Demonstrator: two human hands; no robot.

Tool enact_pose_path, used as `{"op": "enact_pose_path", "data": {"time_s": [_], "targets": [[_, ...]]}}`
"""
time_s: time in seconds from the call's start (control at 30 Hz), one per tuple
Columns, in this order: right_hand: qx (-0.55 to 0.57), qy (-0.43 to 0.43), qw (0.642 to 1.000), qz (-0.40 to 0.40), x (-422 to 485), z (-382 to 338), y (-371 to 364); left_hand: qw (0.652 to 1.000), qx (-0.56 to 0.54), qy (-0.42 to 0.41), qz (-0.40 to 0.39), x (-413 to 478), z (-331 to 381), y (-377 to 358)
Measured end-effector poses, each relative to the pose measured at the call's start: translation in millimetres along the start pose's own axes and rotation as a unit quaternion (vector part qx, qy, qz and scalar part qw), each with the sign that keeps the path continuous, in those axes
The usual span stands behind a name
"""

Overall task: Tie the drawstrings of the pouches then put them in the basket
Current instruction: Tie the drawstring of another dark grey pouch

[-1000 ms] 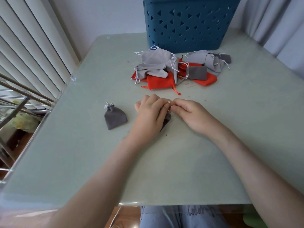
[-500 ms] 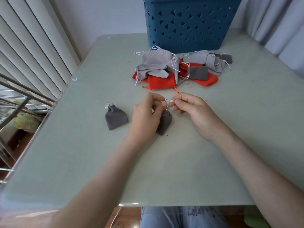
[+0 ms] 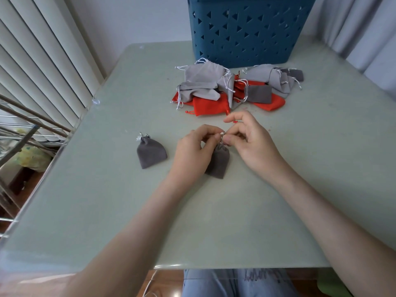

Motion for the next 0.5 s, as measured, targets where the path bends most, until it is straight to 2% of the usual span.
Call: {"op": "enact_pose_path", "data": {"time_s": [0.3,0.5], "targets": [[-0.04,0.027,0.999,0.004,-2.2,-7.0,2.7,0.994,0.059,-0.096,0.007,-5.3,12.1,1.4],[-0.04,0.026,0.999,-0.016,-2.1,-7.7,-2.0,0.994,0.057,-0.08,0.04,-5.1,11.7,5.1]]}}
Point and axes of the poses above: each hand's wrist, its own x-axis towards the middle knuckle, its own y-axis out of the back of the hand, z = x × y, the point moved 7 cm from there along x, towards the middle knuckle, and after that the axes turned 4 degrees about x, right-handed, at the moved point
